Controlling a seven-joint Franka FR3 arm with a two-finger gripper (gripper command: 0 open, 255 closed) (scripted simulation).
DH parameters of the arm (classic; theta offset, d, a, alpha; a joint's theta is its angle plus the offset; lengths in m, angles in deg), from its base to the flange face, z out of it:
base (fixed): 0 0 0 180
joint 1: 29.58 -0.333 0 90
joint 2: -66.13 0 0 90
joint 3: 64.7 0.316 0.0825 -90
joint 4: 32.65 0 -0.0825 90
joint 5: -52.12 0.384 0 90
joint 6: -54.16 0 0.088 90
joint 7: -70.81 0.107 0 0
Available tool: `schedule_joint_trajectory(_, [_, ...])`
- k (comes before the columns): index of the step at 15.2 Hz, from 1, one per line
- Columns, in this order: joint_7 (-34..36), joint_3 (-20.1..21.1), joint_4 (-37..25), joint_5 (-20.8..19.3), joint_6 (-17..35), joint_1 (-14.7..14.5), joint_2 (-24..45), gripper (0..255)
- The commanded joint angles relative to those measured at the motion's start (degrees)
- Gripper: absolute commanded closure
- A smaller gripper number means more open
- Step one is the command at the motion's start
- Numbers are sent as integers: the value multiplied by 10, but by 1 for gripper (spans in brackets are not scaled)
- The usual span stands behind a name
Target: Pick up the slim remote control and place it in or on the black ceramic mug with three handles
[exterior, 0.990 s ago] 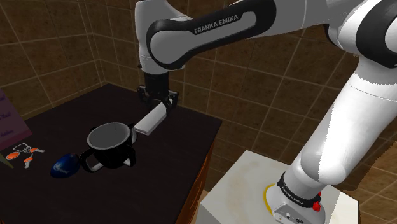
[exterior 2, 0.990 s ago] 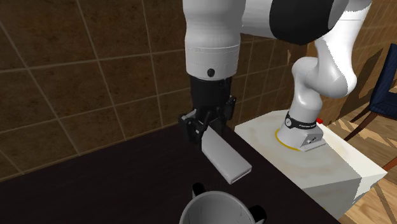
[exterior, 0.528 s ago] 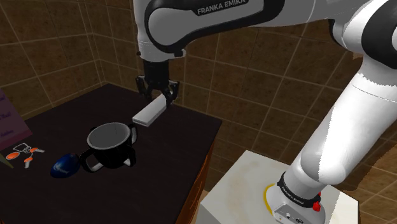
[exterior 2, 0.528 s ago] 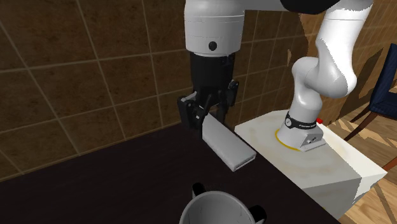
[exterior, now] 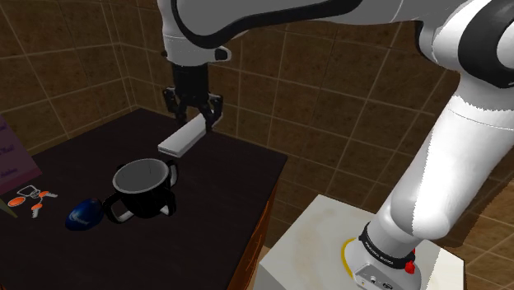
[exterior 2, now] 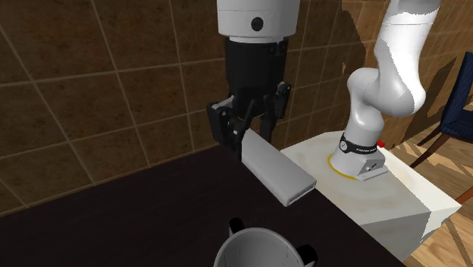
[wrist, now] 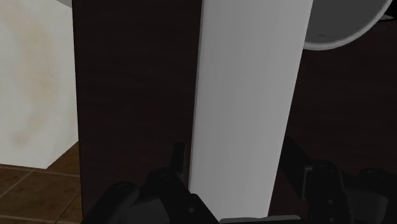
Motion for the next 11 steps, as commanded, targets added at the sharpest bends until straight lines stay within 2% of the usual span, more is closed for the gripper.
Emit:
schedule_joint_trajectory(1, [35, 13, -37, -20, -8, -18, 36, 255])
schedule_joint_trajectory(5, [99, 29, -129, -65, -37, -67, 115, 255])
schedule_joint_trajectory(10, [163, 32, -277, -125, -91, -151, 225, 255])
schedule_joint_trajectory(11, [163, 31, -267, -124, -83, -149, 224, 255])
